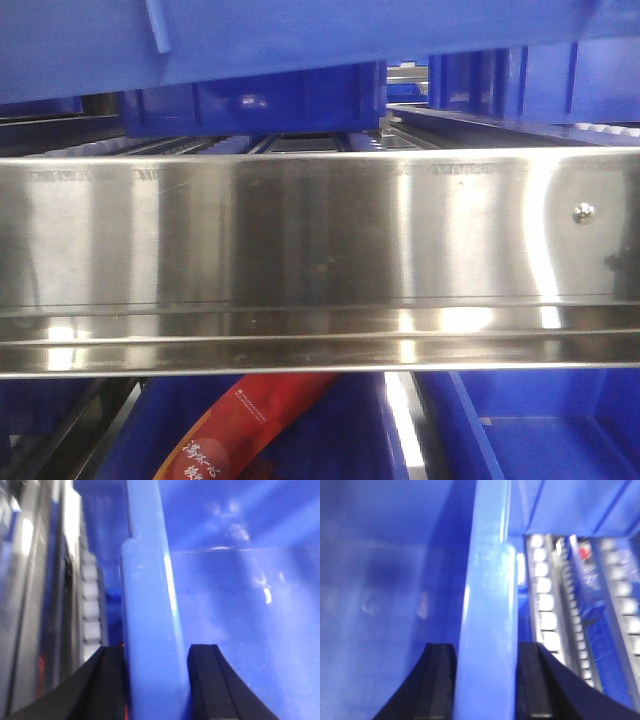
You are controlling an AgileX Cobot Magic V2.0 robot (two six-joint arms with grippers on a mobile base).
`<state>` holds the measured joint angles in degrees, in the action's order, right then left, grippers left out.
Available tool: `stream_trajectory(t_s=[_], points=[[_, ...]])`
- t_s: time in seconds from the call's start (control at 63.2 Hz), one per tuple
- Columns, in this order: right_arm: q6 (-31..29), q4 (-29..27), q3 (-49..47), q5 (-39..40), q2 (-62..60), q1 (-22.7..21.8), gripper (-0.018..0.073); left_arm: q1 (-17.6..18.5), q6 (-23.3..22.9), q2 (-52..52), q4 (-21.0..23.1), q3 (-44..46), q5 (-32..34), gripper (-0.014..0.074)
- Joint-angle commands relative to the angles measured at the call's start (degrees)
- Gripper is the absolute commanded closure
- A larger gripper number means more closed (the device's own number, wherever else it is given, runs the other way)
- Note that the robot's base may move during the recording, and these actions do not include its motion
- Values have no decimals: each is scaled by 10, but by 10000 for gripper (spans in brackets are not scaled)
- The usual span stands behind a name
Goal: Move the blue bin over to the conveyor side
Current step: 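Pull the gripped blue bin off the roller shelf toward the robot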
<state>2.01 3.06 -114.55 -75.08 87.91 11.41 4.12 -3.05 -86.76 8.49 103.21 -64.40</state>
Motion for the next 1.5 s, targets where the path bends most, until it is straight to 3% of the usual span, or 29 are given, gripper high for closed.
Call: stream_trajectory(t_s=[0.0, 0.475, 0.997, 1.487], points=[[7, -15, -11, 51, -26, 3, 637, 8, -14, 35, 21, 14, 23, 615], [26, -14, 77, 51, -117, 3, 637, 9, -35, 124, -50, 7, -12, 615], [31, -14, 225, 65, -256, 3, 637, 9, -48, 298, -49, -172, 4, 615], [31, -23, 263, 63, -299, 3, 637, 9, -49, 324, -46, -191, 11, 615]])
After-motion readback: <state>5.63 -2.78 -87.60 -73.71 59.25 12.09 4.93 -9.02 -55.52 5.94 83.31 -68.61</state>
